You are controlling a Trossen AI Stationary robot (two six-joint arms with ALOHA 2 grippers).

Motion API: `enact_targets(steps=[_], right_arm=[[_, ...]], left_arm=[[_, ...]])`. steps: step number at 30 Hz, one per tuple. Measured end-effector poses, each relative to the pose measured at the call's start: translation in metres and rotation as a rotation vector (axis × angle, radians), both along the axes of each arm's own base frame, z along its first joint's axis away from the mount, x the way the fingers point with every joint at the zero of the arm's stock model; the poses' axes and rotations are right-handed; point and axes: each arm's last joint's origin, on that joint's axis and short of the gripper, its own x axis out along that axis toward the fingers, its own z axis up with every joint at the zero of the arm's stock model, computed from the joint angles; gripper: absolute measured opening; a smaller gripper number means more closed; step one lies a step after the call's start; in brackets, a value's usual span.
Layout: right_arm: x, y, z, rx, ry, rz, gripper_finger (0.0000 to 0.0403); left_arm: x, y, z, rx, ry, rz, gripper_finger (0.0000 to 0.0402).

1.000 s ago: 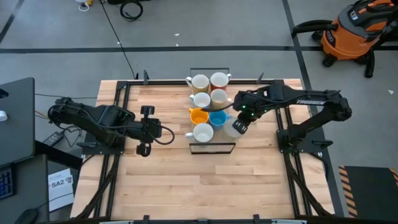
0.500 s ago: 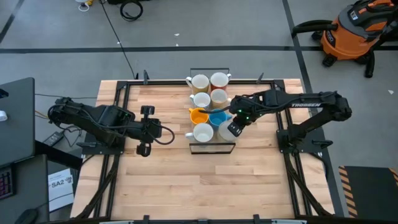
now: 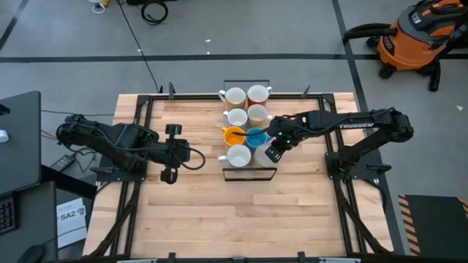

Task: Place coffee mugs
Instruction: Put the green mug on the shelf

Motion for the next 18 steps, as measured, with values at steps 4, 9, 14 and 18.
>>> enact_targets(steps=[4, 9, 14, 18], right_arm=[[0.0004, 0.0, -0.0075, 0.001, -0.003, -0.003, 0.0036], [0.0025, -0.0002, -0.0064, -0.001, -0.029, -0.002, 0.0041], [0.0023, -0.0002, -0.0065, 0.001, -0.026, -0.005, 0.0042], [0.0024, -0.0002, -0.0064, 0.001, -0.027, -0.006, 0.0043]], left_arm=[[0.0, 0.0, 0.0, 0.0, 0.0, 0.0, 0.011], [0.0001, 0.0001, 0.0, -0.001, -0.001, 0.0, 0.011], [0.0002, 0.0, 0.0001, -0.001, -0.003, 0.0, 0.011], [0.0002, 0.0, 0.0001, -0.001, -0.003, 0.0, 0.011]])
